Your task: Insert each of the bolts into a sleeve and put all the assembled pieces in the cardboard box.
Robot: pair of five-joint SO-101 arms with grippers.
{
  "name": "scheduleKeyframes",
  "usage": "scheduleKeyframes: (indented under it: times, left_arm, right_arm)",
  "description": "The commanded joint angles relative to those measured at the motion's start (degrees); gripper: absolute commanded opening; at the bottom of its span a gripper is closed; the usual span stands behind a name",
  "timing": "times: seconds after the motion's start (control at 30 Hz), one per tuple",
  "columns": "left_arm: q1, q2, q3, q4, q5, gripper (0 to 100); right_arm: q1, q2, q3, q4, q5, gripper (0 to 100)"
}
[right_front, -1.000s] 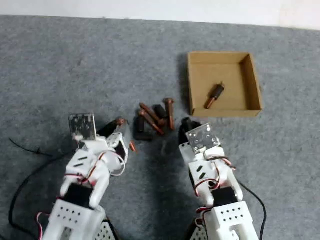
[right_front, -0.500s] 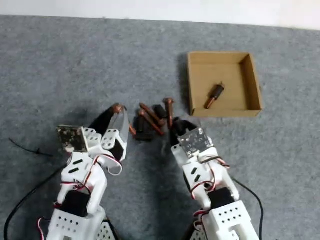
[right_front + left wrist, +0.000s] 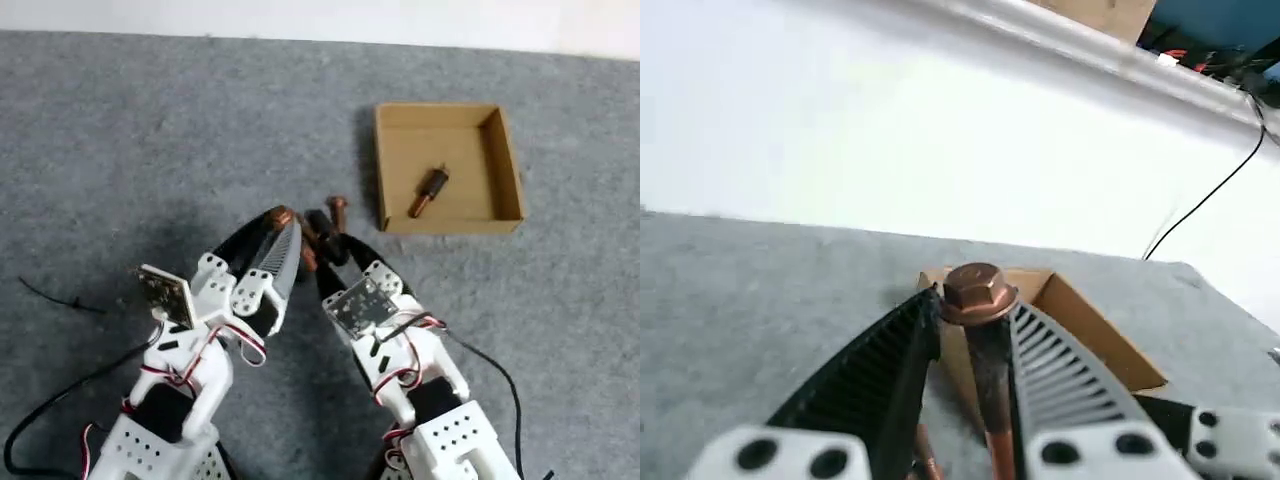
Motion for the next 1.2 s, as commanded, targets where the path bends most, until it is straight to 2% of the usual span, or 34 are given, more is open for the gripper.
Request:
scheduleKeyframes:
  times: [0.0, 0.2, 0.63, 0.77, 1.17]
  left_arm:
    - [0.75, -0.84, 1.10, -4.57, -0.44, 1]
    - [-0.40, -0.84, 0.92, -13.63, -0.44, 1]
    - [-0.66, -0.75, 1.10, -14.33, 0.00, 1]
    - [-0.57, -0.75, 1.10, -14.33, 0.00, 1]
    - [-0.57, -0.75, -1.80, -14.33, -0.35, 1]
  right_arm:
    - [-0.57, -0.92, 9.36, -1.98, 0.88, 0.5]
    - [-0.57, -0.92, 9.36, -1.98, 0.88, 0.5]
    - [-0.57, -4.26, 9.36, -1.71, 0.44, 0.5]
    - [-0.66, -9.63, 9.36, 3.30, -2.81, 0.5]
    - [-3.12, -26.07, 9.27, 21.05, -2.90, 0.5]
